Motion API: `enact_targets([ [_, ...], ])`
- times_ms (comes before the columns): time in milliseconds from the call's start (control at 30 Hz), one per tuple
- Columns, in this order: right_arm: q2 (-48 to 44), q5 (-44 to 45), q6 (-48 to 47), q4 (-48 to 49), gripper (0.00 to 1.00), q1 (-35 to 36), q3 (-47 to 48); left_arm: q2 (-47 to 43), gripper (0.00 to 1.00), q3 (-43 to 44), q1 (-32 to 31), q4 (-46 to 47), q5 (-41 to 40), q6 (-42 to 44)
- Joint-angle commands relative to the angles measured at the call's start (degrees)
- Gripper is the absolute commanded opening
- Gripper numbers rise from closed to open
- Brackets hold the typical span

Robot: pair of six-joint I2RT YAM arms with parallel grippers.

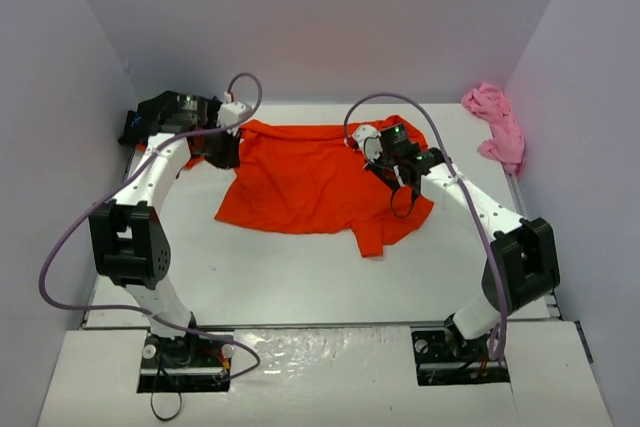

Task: Fold and stack the t-shirts
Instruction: Flatten the tshirt out

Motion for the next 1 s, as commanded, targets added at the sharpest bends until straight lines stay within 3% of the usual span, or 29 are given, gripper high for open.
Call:
enact_targets([
  [0, -1.2, -5.5, 1.2, -2.3, 0.0, 1.4, -0.6, -3.8, 0.0, -4.9, 0.3, 1.7, 3.4, 3.6],
  [167, 0.8, -7.5, 0.9, -4.2, 0.0, 4.1, -2.1, -1.9, 0.0, -6.7, 0.4, -2.6, 5.7, 6.2],
  [333, -0.3, -9.3, 0.5, -5.0, 0.0, 5.9, -5.0, -2.5, 0.0, -9.6, 0.3, -0.4, 6.0, 6.0],
  [467, -0.9, -11.6, -0.7, -9.9, 0.0, 7.5, -7.6, 1.5, 0.0, -8.3, 0.3, -6.5, 8.8, 8.4],
  [967, -2.6, -8.3, 0.3, -10.6, 0.0, 7.5, -12.7, 9.5, 0.0, -6.8, -0.1, -8.5, -0.1, 7.0],
])
